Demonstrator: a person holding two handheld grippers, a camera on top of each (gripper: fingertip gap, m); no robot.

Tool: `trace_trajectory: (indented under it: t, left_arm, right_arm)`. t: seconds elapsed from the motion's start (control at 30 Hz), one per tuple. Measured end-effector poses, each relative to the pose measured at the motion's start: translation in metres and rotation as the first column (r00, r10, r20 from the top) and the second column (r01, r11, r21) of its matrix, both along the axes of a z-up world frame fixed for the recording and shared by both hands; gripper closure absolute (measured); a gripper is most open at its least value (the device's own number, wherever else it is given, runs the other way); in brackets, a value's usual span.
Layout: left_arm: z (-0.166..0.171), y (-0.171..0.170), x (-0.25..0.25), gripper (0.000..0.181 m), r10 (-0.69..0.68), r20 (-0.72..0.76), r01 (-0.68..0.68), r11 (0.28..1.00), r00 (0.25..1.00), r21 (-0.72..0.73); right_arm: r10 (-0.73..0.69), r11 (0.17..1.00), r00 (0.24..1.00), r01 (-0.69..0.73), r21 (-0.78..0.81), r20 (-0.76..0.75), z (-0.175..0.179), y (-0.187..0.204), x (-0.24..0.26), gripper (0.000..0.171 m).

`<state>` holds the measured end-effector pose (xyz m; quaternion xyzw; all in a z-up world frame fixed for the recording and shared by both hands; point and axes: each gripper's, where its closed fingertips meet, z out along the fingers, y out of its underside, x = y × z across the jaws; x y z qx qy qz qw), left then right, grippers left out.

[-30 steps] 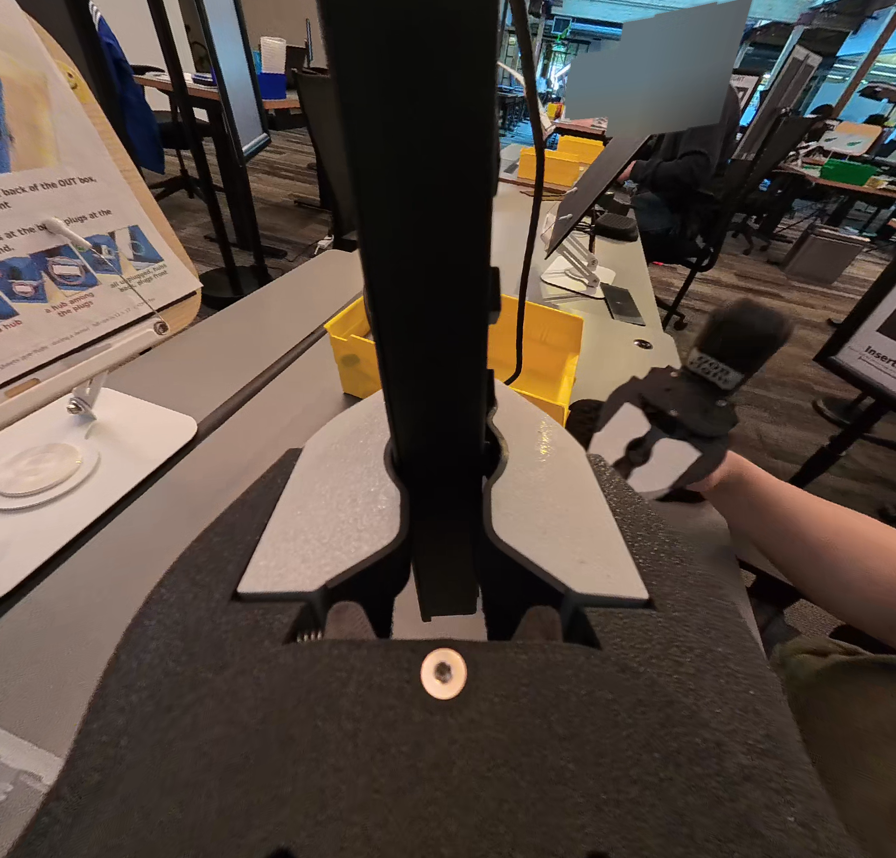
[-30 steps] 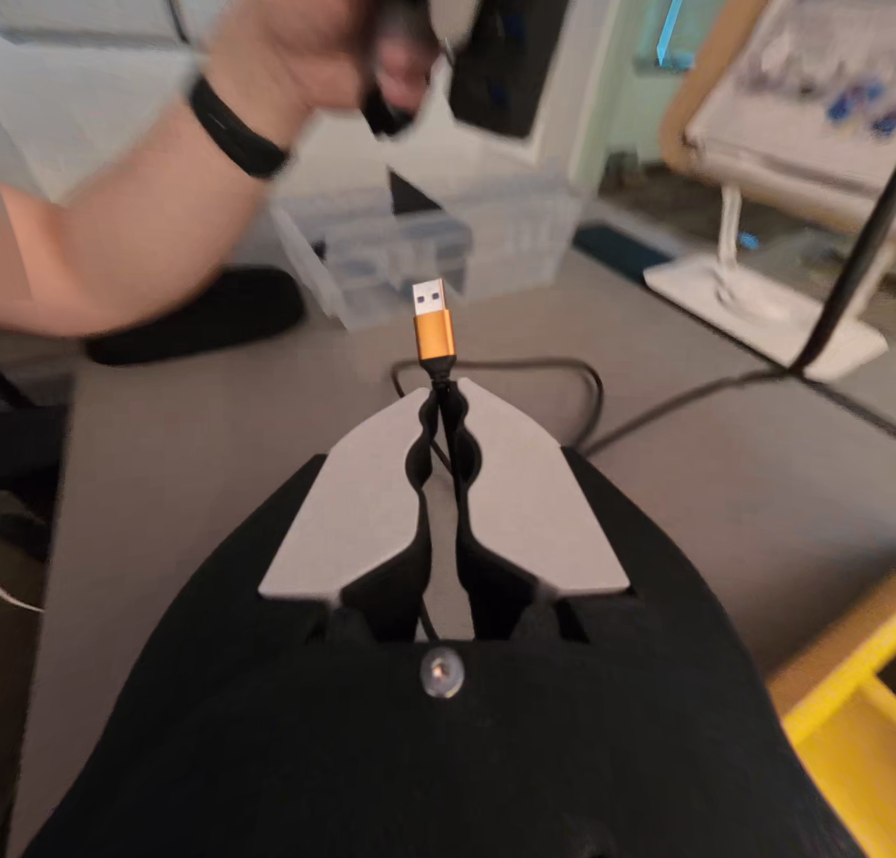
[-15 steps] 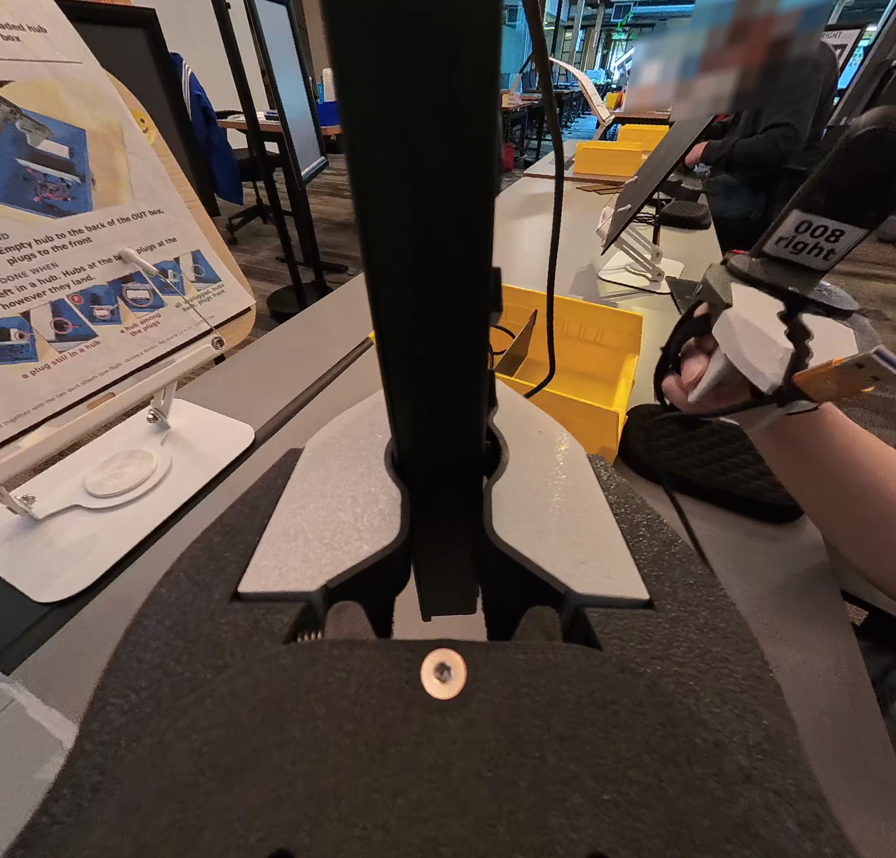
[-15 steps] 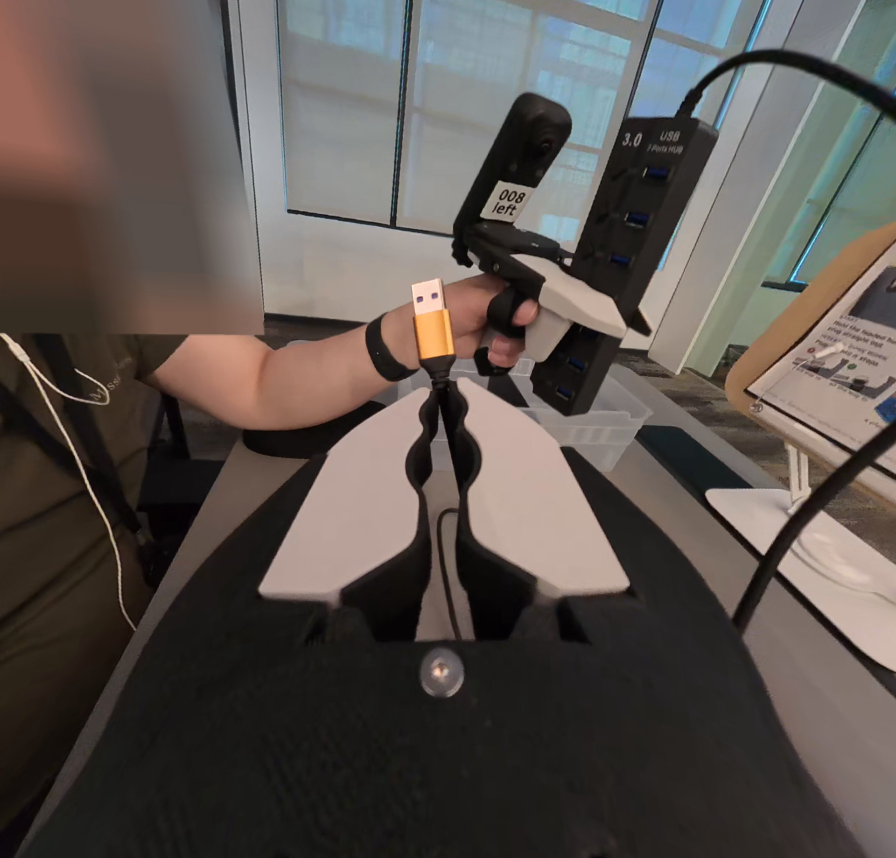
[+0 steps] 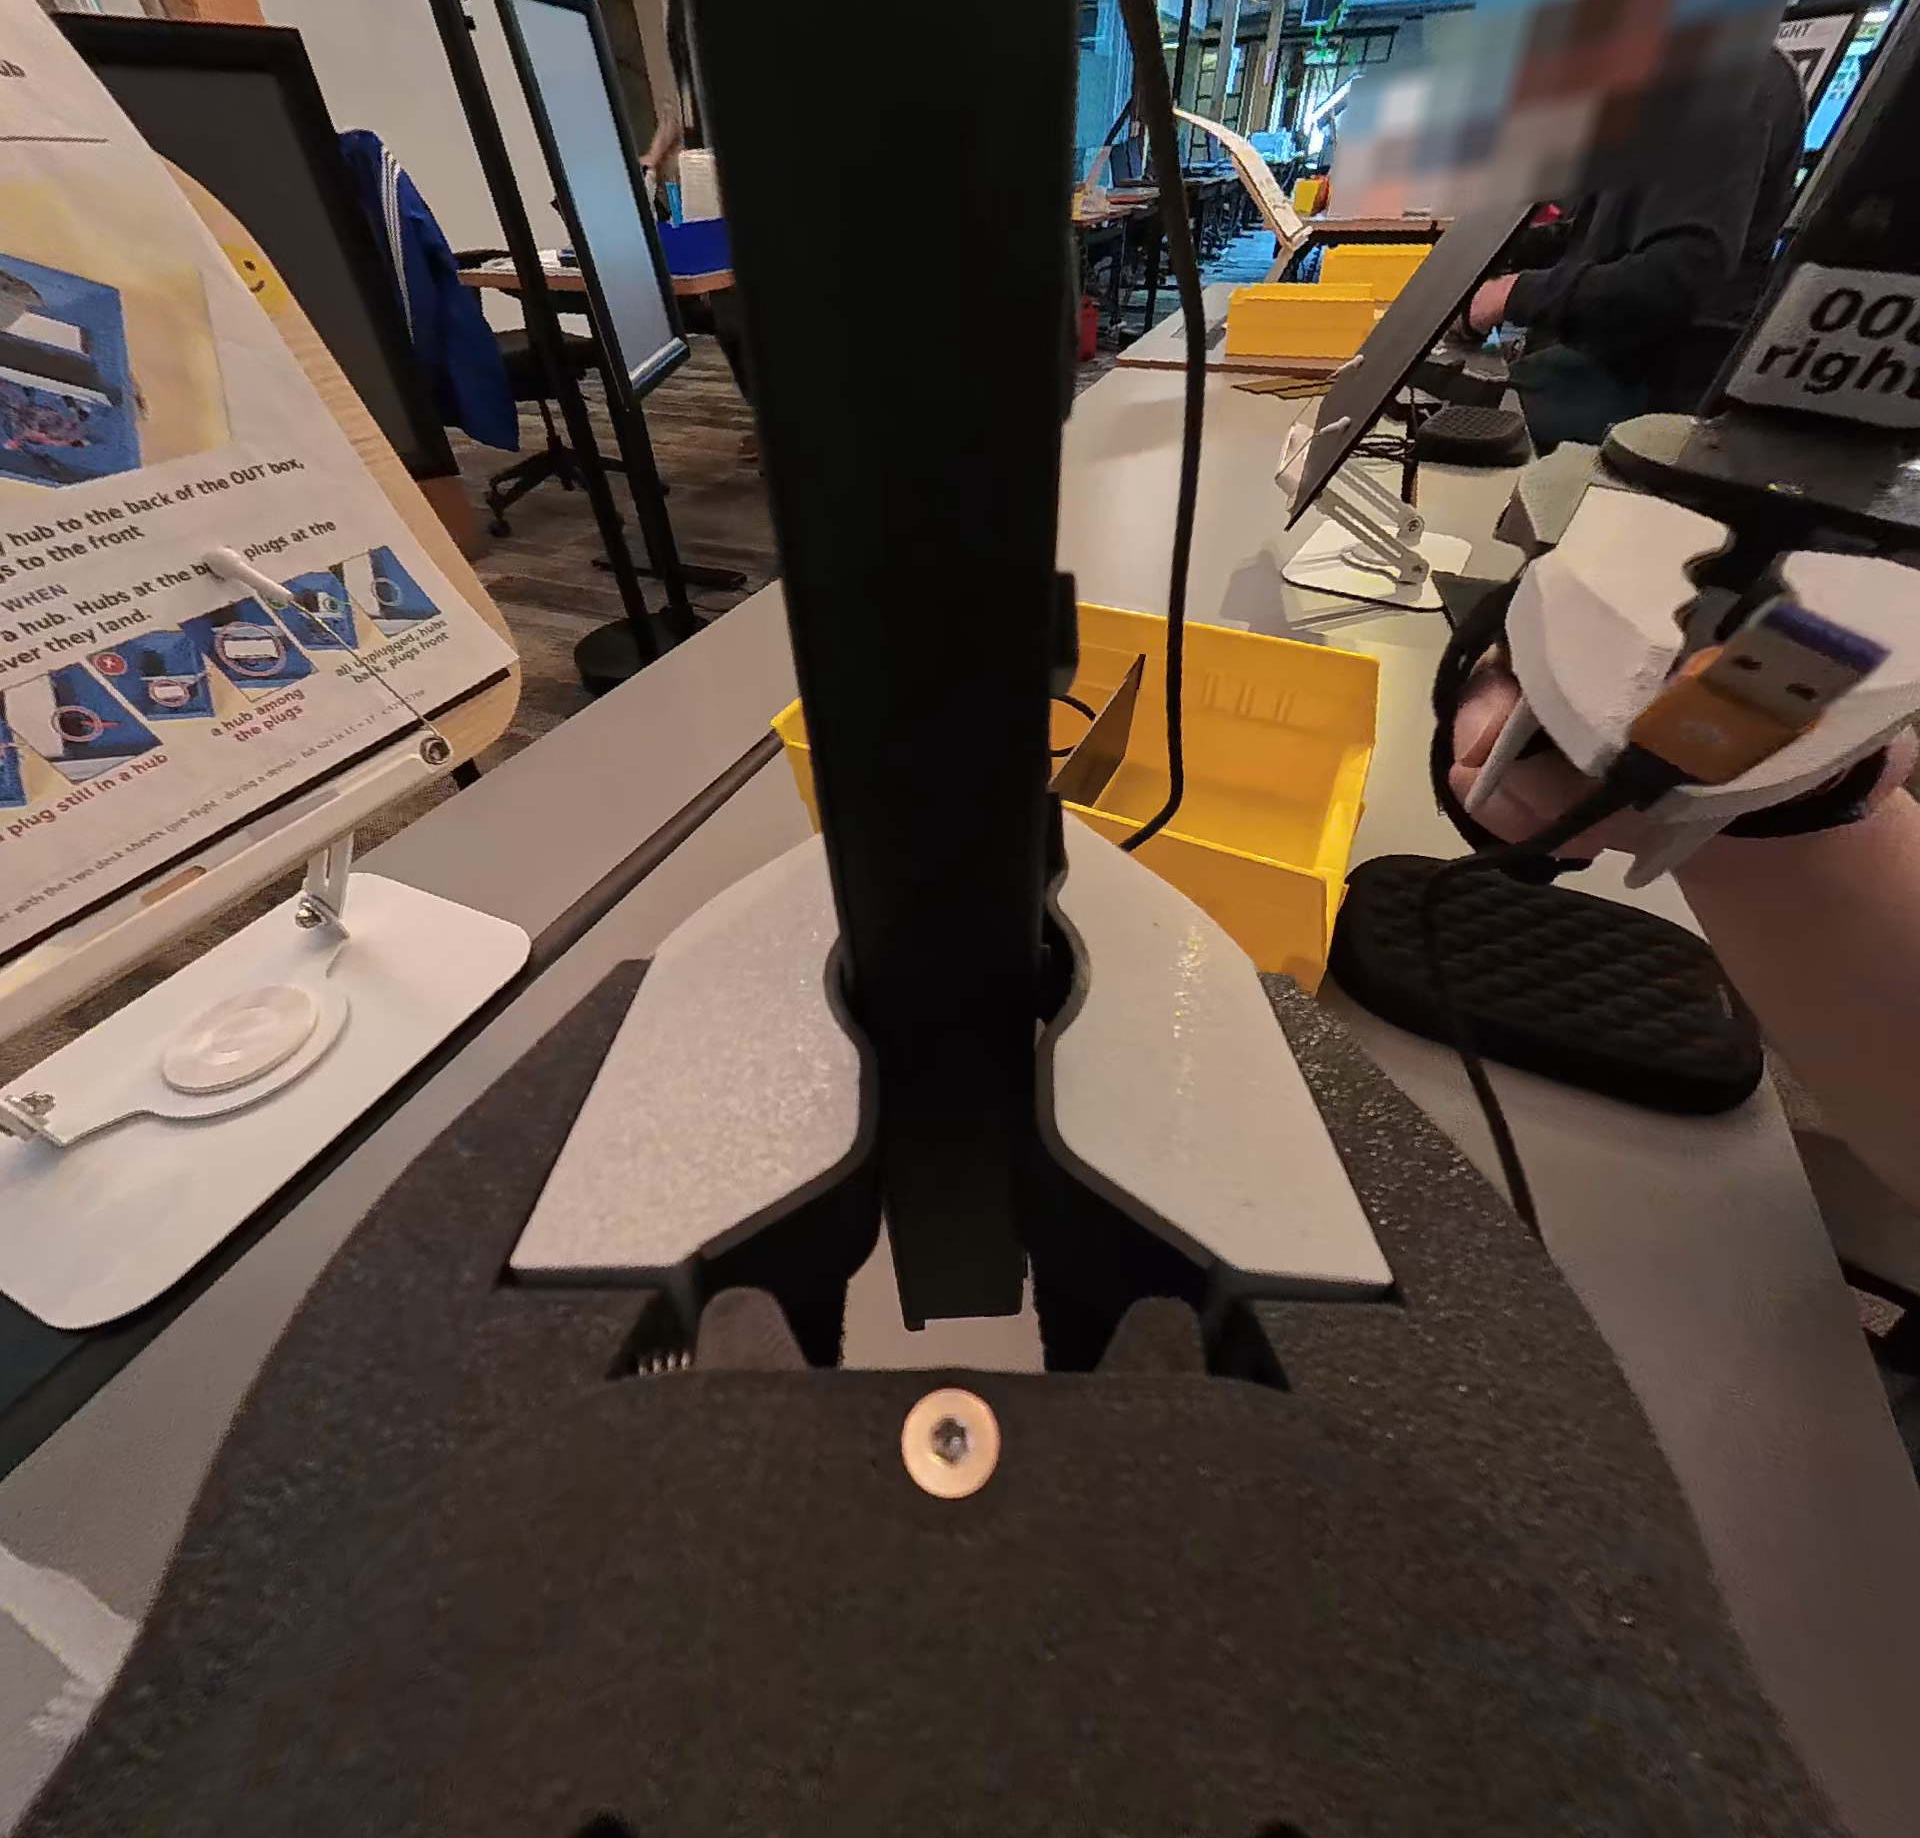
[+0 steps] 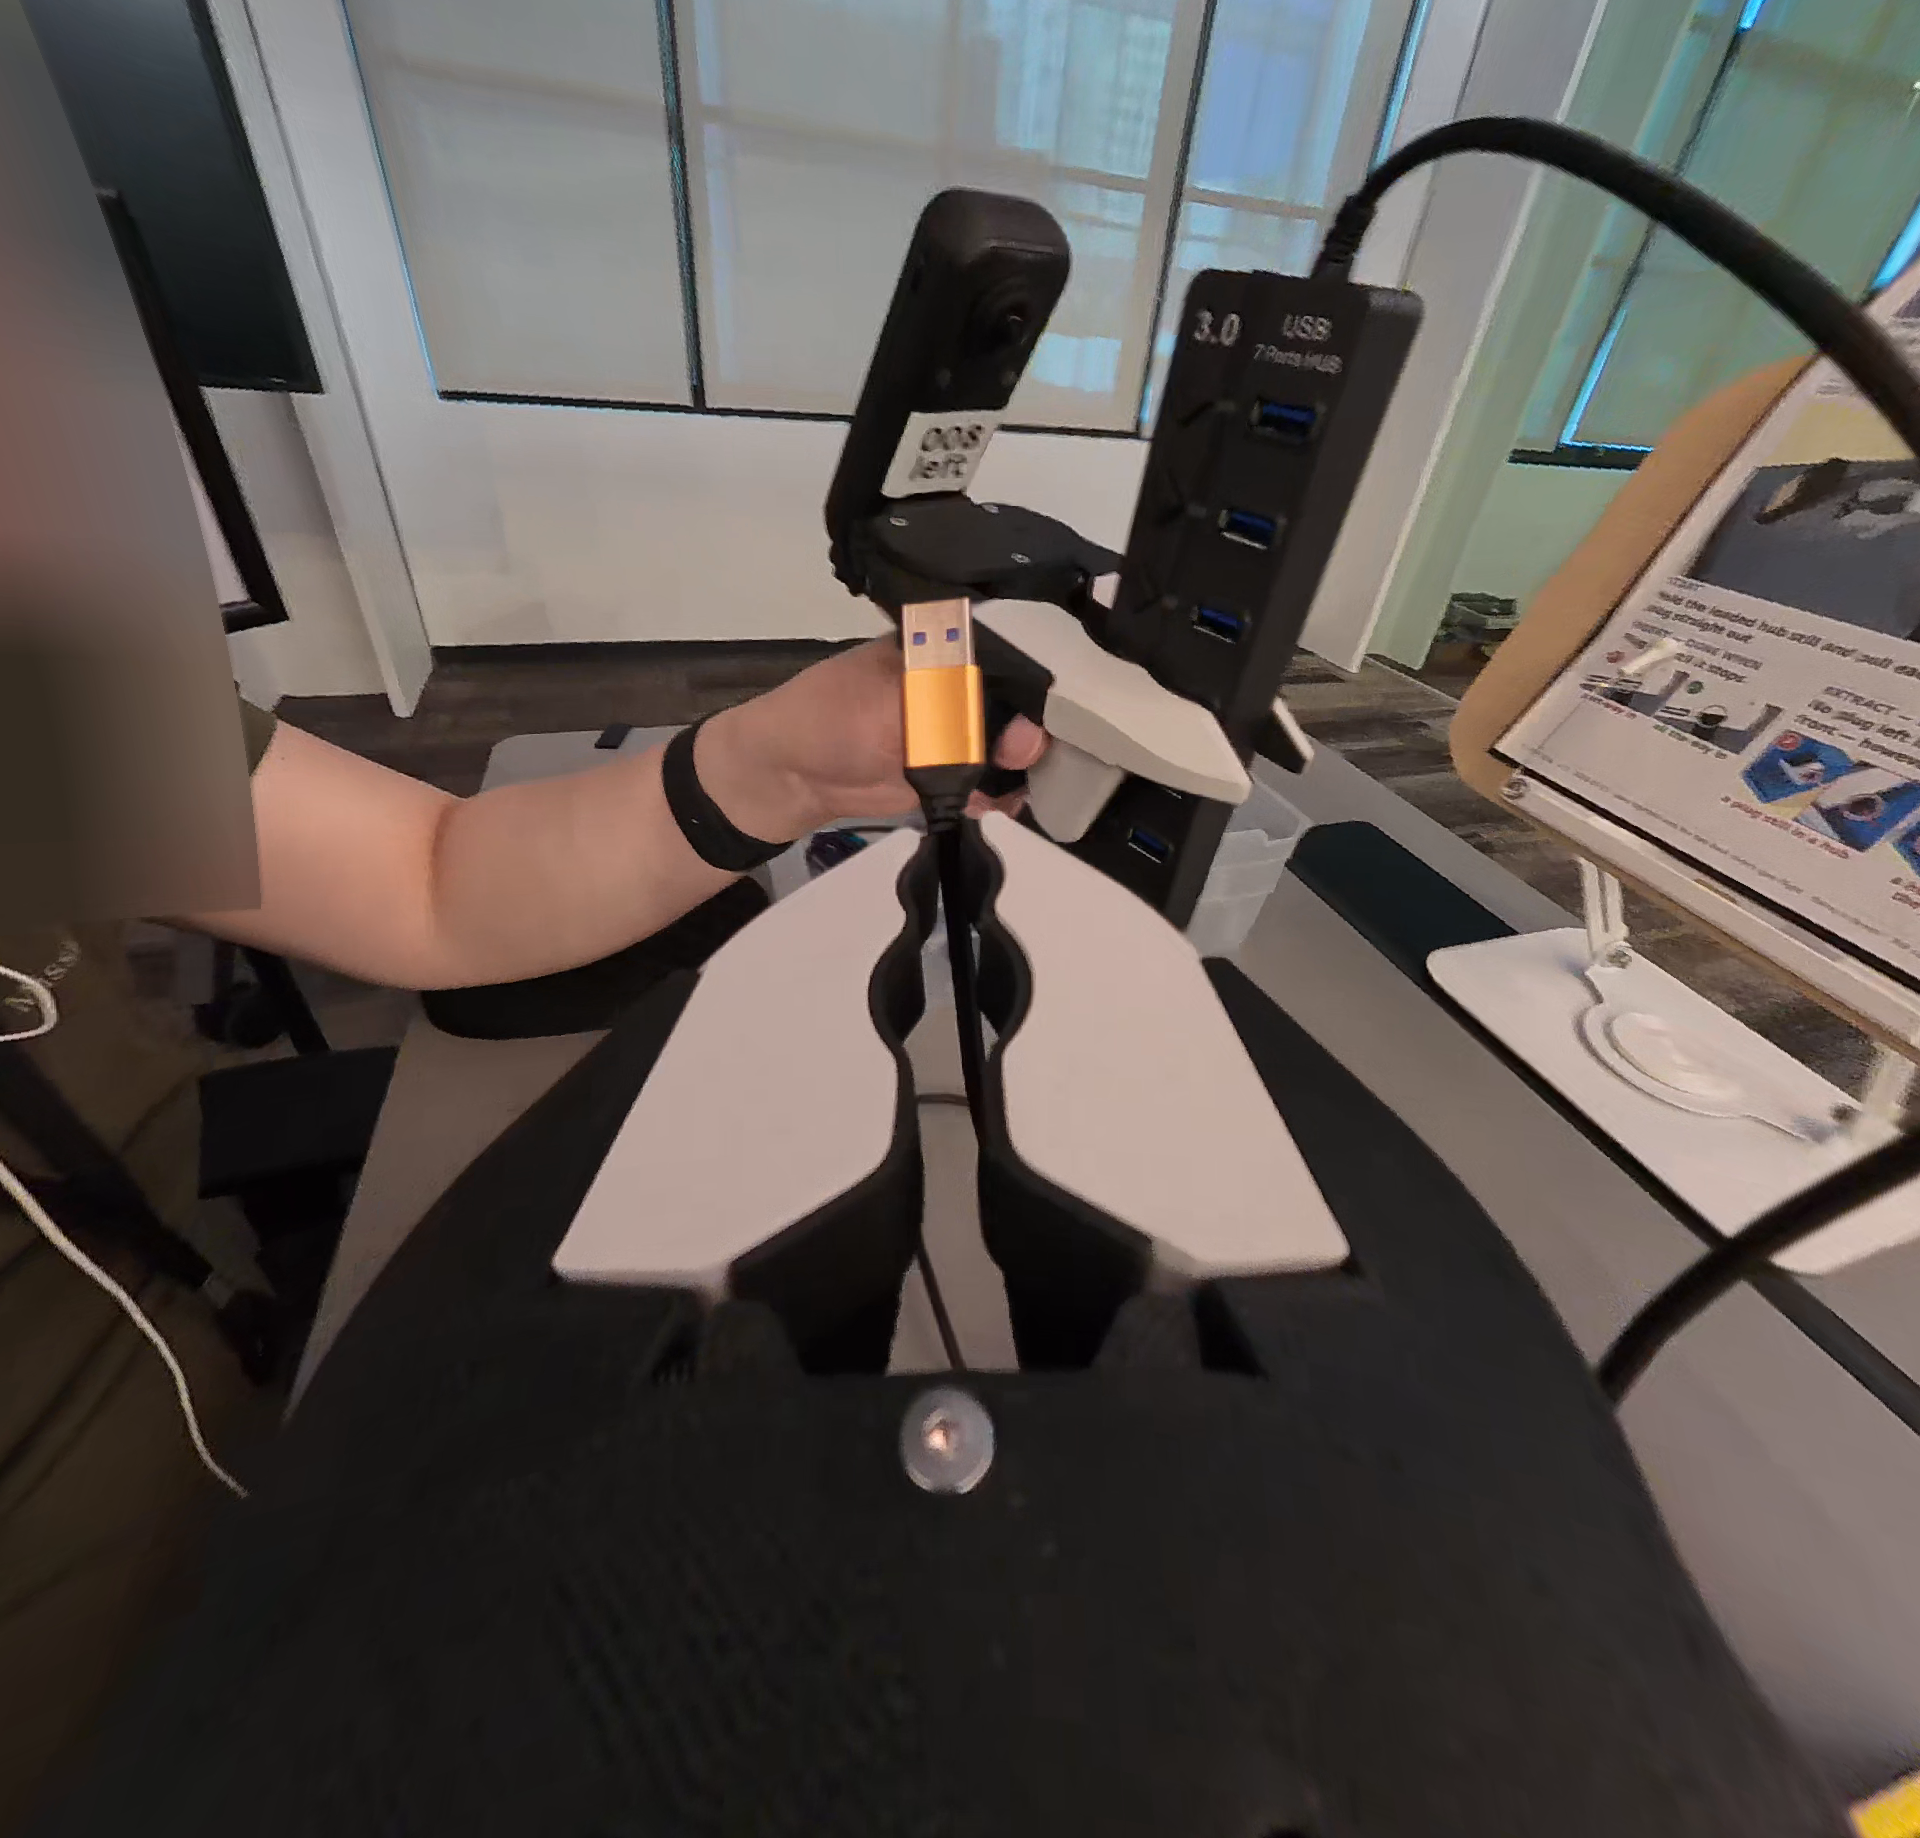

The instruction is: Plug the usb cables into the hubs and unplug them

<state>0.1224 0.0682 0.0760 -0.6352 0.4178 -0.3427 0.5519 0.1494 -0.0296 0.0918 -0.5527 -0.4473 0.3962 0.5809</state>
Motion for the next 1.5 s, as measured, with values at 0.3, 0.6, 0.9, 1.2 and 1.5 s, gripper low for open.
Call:
trace_trajectory:
  t: [0.3, 0.6, 0.9, 1.2, 1.5]
  left_arm:
    - [0.0, 0.008, -0.011, 0.156, 0.036, -0.02, -0.036, 0.999, 0.999, -0.007]
    - [0.005, 0.017, -0.026, 0.156, 0.069, 0.002, -0.069, 0.997, 0.998, -0.021]
    - [0.008, 0.022, -0.036, 0.156, 0.091, 0.015, -0.091, 0.996, 0.996, -0.026]
    - [0.0, 0.026, -0.035, 0.156, 0.1, -0.013, -0.101, 0.994, 0.995, -0.036]
    - [0.0, 0.026, -0.036, 0.156, 0.1, -0.013, -0.1, 0.994, 0.995, -0.041]
  right_arm:
    - [-0.351, 0.932, 0.922, 0.326, 0.157, 0.166, -0.027, 0.036, 0.018, 0.165]
    - [-0.672, 0.725, 0.662, 0.498, 0.476, 0.331, -0.06, 0.062, 0.044, 0.165]
    - [-0.748, 0.632, 0.607, 0.53, 0.565, 0.268, -0.019, 0.08, 0.067, 0.165]
    - [-0.778, 0.597, 0.523, 0.439, 0.672, 0.349, -0.061, 0.075, 0.054, 0.165]
    - [-0.786, 0.577, 0.487, 0.359, 0.734, 0.38, -0.087, 0.064, 0.033, 0.165]
